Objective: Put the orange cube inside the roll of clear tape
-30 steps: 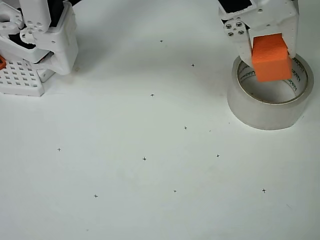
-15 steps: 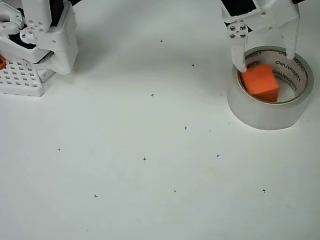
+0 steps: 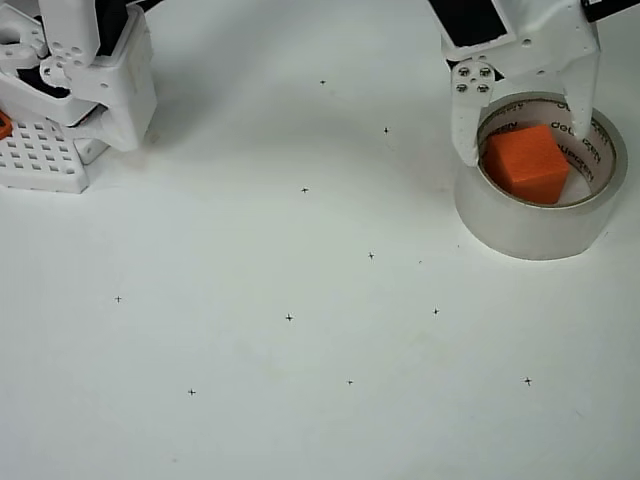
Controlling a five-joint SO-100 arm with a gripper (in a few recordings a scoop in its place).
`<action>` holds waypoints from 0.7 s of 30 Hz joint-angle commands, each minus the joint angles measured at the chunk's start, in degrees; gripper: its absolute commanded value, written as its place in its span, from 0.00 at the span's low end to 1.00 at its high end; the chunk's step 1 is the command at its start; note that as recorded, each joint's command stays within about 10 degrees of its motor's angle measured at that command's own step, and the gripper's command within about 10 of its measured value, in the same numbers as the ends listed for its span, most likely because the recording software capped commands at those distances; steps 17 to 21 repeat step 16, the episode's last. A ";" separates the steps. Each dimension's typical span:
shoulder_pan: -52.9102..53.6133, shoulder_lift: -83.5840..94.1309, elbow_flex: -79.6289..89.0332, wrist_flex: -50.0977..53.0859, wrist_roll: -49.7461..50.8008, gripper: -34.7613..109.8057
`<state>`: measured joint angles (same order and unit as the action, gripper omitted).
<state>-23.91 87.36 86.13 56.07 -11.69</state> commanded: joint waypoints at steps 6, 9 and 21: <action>2.99 6.33 -4.04 2.72 -0.88 0.52; 4.48 8.17 -1.85 2.55 -0.70 0.52; 6.33 10.90 2.64 2.37 -0.53 0.52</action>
